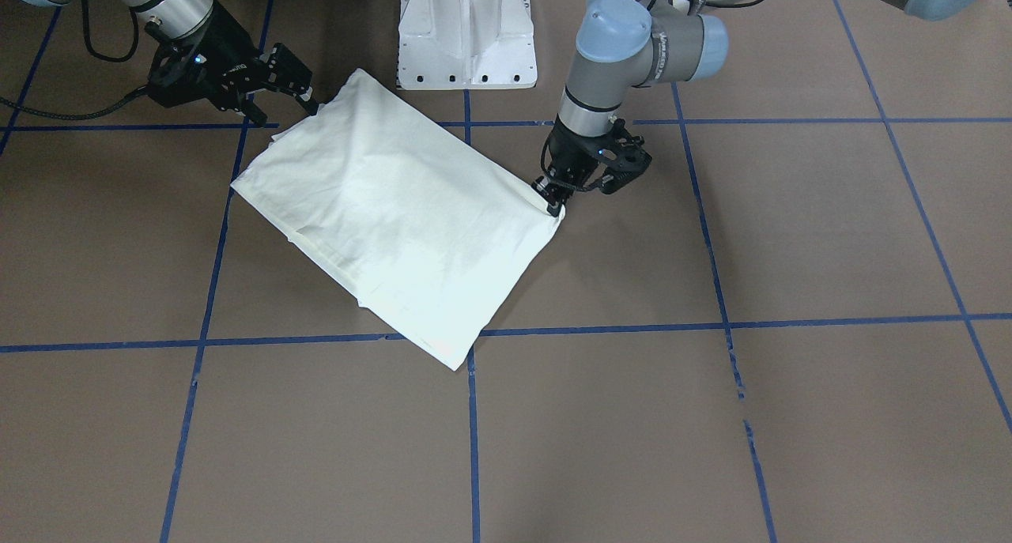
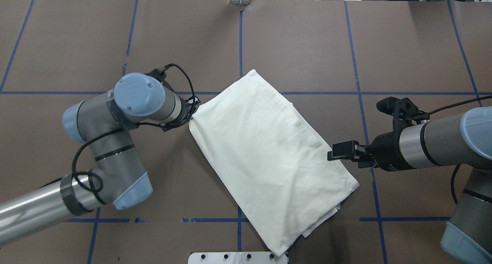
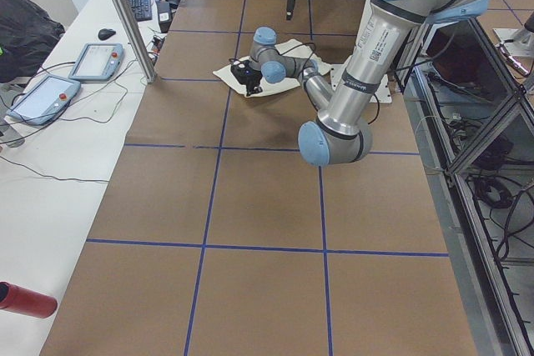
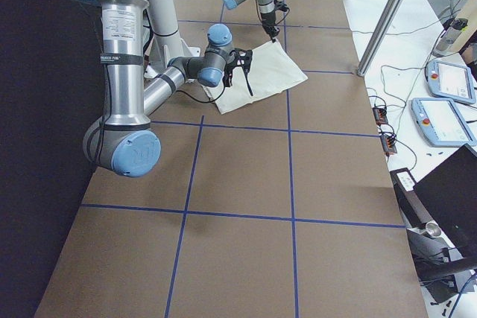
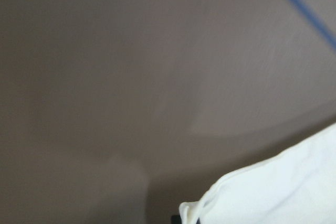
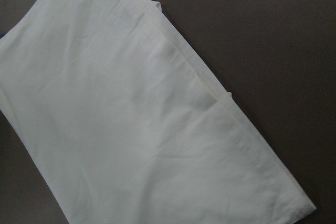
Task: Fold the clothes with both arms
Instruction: 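Push the shirt's corner with the left gripper to straighten it upright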
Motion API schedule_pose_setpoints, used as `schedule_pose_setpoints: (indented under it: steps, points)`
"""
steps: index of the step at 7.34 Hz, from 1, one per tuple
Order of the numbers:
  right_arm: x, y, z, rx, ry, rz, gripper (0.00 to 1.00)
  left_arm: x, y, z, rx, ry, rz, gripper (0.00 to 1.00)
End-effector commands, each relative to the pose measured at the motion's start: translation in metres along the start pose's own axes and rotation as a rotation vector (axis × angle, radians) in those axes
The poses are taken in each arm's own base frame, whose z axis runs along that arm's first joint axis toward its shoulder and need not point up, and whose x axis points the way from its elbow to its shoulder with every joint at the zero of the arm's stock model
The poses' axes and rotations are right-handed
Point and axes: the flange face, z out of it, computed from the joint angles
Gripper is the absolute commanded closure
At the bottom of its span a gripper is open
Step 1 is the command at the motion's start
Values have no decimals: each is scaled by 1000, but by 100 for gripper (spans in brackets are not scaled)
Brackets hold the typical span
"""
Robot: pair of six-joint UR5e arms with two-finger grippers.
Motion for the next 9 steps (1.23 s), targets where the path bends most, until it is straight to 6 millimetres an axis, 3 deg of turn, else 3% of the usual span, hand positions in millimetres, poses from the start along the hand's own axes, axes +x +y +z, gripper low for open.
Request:
schedule_pose_setpoints:
  steps: [1, 3, 6, 7, 8, 9]
  points:
    - [2, -4, 3, 13, 8, 4, 0, 61, -65, 18, 67, 47, 81, 100]
    - [7, -7, 8, 21, 20, 6, 0, 95, -80, 54, 99, 107, 117, 100]
    - [0, -9, 11, 22, 12, 4, 0, 93, -98, 64, 152, 117, 158, 100]
    - [-4, -10, 12, 23, 7, 2, 0, 91, -101, 65, 155, 116, 160, 46]
    - [-4, -10, 12, 23, 6, 2, 0, 92, -103, 63, 163, 114, 224, 0]
    - [-3, -10, 13, 23, 9, 1, 0, 86, -119, 58, 169, 112, 225, 0]
